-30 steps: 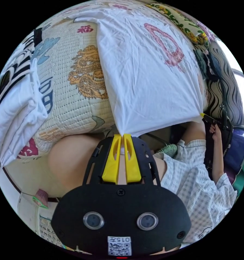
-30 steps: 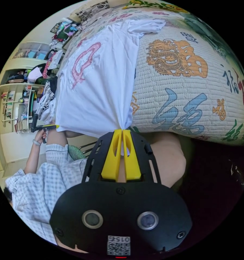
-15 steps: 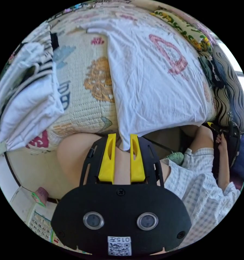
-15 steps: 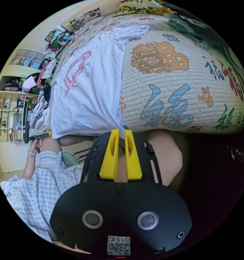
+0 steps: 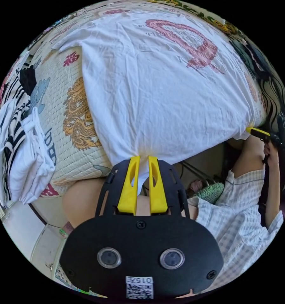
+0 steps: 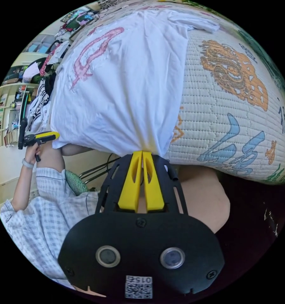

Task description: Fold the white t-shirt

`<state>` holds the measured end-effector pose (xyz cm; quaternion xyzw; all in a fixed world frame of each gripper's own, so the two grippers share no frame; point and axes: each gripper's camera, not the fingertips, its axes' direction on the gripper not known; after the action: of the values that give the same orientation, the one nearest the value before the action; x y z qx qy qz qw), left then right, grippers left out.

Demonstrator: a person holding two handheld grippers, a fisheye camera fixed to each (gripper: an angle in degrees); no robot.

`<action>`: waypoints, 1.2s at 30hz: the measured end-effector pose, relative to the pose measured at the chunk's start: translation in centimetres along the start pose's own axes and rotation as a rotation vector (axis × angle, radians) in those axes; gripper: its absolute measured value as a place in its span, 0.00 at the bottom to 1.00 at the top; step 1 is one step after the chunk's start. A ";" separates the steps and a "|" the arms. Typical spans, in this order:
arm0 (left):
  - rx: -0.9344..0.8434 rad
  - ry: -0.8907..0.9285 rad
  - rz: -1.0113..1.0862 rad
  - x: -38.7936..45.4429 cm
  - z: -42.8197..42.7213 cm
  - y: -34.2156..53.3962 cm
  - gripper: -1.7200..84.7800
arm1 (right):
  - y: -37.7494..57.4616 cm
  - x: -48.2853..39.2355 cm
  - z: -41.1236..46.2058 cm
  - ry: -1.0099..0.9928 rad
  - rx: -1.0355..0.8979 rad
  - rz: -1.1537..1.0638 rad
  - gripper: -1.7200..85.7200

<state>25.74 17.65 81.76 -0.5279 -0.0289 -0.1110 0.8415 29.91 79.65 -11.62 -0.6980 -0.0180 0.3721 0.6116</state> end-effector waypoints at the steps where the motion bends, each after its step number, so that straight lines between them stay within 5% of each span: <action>1: -0.007 0.001 0.001 0.6 0.0 -0.4 0.07 | 0.1 0.0 -0.2 -0.005 0.013 -0.005 0.01; 8: 0.316 -0.193 0.003 6.0 -6.5 -1.2 0.06 | 3.2 1.3 -5.8 0.018 0.433 0.017 0.02; 15: 0.476 -0.143 0.296 19.2 -14.3 -18.4 0.10 | -1.7 7.9 -8.8 -0.075 0.695 0.084 0.06; 22: 0.515 0.099 0.585 37.3 -16.2 -42.9 0.11 | -9.6 12.4 -8.7 -0.109 0.730 0.109 0.09; 28: 0.393 0.073 0.612 49.5 -10.3 -58.6 0.13 | -14.2 15.0 -8.5 -0.182 0.734 0.109 0.09; 36: 0.343 0.052 0.496 52.1 -1.6 -67.4 0.10 | -16.7 14.8 -8.6 -0.188 0.690 0.037 0.03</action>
<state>61.76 -20.12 149.10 -0.3660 0.1042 0.0907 0.9203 52.40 83.70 -4.69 -0.4135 0.0651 0.4297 0.8001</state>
